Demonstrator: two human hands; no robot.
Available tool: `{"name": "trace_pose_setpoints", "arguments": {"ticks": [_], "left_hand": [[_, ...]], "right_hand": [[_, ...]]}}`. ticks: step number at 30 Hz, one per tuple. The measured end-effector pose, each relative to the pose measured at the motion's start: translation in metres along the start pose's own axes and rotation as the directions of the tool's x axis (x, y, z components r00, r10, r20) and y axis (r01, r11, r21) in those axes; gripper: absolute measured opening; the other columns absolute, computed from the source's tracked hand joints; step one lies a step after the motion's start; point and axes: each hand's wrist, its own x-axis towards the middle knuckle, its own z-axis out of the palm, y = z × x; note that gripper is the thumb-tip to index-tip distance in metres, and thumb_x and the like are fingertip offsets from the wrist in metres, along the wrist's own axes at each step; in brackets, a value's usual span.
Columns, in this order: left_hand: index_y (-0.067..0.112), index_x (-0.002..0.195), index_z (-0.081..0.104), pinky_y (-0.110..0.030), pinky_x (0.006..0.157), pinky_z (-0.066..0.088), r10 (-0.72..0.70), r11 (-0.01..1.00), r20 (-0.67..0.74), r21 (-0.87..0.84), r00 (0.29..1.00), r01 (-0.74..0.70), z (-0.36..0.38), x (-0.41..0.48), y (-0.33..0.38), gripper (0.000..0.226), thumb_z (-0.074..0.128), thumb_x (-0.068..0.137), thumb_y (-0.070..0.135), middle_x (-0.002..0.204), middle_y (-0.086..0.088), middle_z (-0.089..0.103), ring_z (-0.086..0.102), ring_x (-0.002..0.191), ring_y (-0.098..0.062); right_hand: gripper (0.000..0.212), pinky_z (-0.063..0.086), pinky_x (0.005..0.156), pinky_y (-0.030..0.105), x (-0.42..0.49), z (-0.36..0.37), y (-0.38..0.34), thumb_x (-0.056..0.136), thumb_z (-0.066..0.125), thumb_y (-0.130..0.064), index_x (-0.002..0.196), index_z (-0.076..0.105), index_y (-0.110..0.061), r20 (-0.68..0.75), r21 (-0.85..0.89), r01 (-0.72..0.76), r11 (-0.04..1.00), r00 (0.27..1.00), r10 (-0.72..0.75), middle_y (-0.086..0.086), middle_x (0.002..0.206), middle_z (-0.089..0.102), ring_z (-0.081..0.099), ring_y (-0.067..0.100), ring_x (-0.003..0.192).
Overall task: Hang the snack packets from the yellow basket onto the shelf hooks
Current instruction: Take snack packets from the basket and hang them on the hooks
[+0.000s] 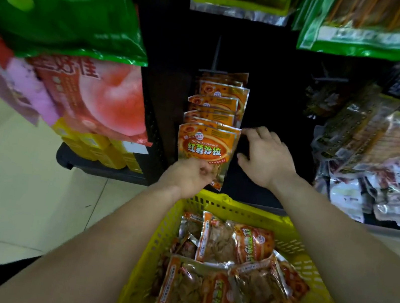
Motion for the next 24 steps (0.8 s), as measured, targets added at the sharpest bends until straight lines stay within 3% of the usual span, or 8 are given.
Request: {"name": "trace_pose_setpoints", "arguments": {"ticks": [3,8,11,15,19,22,24], "left_hand": [[0.035,0.109,0.071,-0.03,0.084,0.051,0.03,0.999,-0.023,0.014,0.999,-0.029,0.0,-0.035,0.002,0.02,0.061,0.092,0.04,0.113,0.005,0.068,0.064,0.096,-0.016],[0.028,0.115,0.07,-0.034,0.089,0.052,-0.007,0.991,0.083,0.136,0.996,-0.004,0.049,-0.086,-0.024,0.024,0.061,0.095,0.037,0.113,0.001,0.072,0.065,0.104,-0.022],[0.026,0.129,0.062,-0.034,0.091,0.051,-0.055,0.982,0.143,0.187,0.988,0.028,0.081,-0.101,-0.045,0.038,0.063,0.092,0.035,0.124,-0.003,0.069,0.064,0.111,-0.025],[0.035,0.141,0.047,-0.04,0.091,0.054,-0.112,0.981,0.191,0.177,0.975,0.078,0.111,-0.1,-0.065,0.055,0.068,0.09,0.037,0.124,-0.005,0.067,0.065,0.105,-0.025],[0.033,0.138,0.047,-0.039,0.087,0.055,-0.101,0.98,0.206,0.191,0.973,0.062,0.136,-0.082,-0.073,0.056,0.072,0.088,0.035,0.134,-0.004,0.061,0.064,0.104,-0.023],[0.031,0.132,0.054,-0.041,0.09,0.053,-0.131,0.953,0.256,0.298,0.958,0.051,0.154,-0.074,-0.082,0.048,0.073,0.088,0.04,0.132,-0.002,0.063,0.063,0.108,-0.024],[0.03,0.123,0.06,-0.041,0.091,0.053,-0.148,0.937,0.253,0.344,0.956,0.054,0.162,-0.074,-0.088,0.038,0.071,0.088,0.039,0.127,0.0,0.066,0.063,0.109,-0.023]], "right_hand": [[0.058,0.043,0.1,0.047,-0.05,-0.006,0.02,0.09,0.059,-0.037,0.143,0.042,-0.023,0.053,0.026,-0.081,0.996,0.995,0.08,0.009,0.138,0.046,0.045,0.035,0.126],[0.048,0.046,0.096,0.045,-0.138,0.026,0.052,0.092,0.058,-0.032,0.137,0.048,-0.02,0.177,0.087,-0.197,0.977,0.968,0.179,0.009,0.131,0.047,0.048,0.036,0.122],[0.053,0.044,0.102,0.045,-0.175,0.061,0.065,0.091,0.058,-0.033,0.141,0.044,-0.018,0.368,0.046,-0.255,0.966,0.903,0.22,0.012,0.14,0.043,0.046,0.038,0.129],[0.069,0.042,0.107,0.047,-0.202,0.103,0.084,0.084,0.064,-0.045,0.142,0.039,-0.018,0.529,0.02,-0.371,0.928,0.792,0.305,0.014,0.141,0.047,0.045,0.037,0.131],[0.079,0.044,0.102,0.043,-0.216,0.14,0.1,0.081,0.072,-0.045,0.142,0.037,-0.009,0.59,0.086,-0.543,0.835,0.704,0.397,0.022,0.137,0.05,0.049,0.039,0.126],[0.08,0.043,0.098,0.042,-0.224,0.164,0.105,0.084,0.071,-0.044,0.14,0.032,-0.002,0.59,0.056,-0.545,0.836,0.694,0.413,0.026,0.136,0.049,0.051,0.041,0.124],[0.077,0.039,0.103,0.046,-0.227,0.175,0.105,0.086,0.067,-0.044,0.139,0.032,-0.002,0.556,-0.024,-0.504,0.863,0.711,0.43,0.025,0.14,0.044,0.044,0.042,0.129]]}}
